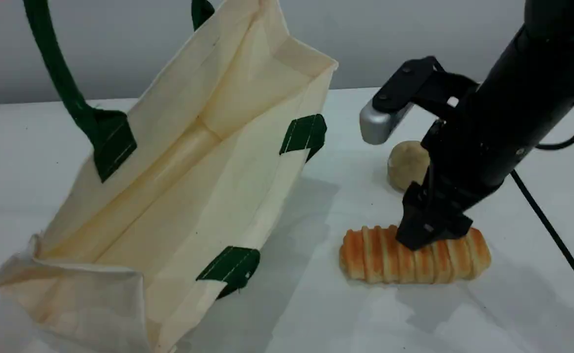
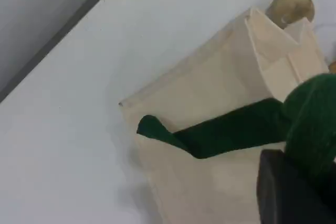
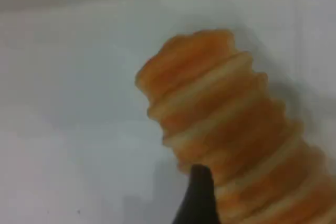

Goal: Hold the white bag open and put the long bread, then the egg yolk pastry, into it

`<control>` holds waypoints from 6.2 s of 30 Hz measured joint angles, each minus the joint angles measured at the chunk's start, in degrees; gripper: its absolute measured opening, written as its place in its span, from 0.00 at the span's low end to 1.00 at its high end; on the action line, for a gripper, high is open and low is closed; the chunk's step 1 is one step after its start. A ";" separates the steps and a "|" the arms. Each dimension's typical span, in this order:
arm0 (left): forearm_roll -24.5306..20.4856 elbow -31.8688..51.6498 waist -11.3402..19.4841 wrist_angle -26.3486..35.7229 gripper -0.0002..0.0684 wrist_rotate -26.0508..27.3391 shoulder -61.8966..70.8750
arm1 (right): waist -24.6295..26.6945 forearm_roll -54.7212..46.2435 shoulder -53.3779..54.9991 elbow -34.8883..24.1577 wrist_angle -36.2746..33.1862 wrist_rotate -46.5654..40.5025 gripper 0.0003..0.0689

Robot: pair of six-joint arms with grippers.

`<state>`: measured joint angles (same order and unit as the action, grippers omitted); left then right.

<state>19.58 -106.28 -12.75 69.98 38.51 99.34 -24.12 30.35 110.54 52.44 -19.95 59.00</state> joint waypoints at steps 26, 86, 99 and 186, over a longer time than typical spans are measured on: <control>-0.05 0.00 0.00 0.00 0.12 0.05 0.00 | 0.00 5.90 4.91 0.00 3.51 0.07 0.80; -0.16 0.00 0.00 0.00 0.12 0.39 0.00 | 0.05 13.08 -25.73 5.86 -35.37 -50.43 0.15; 0.13 0.00 0.00 0.00 0.12 0.43 0.00 | 0.05 41.77 -17.72 5.77 -32.05 -35.49 0.14; 2.46 -0.05 0.00 0.07 0.12 1.96 0.06 | 2.40 53.34 4.85 19.37 -28.75 -9.64 0.84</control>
<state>22.04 -106.33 -12.75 70.06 40.47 99.40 -21.72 83.69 115.39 71.81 -48.70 49.36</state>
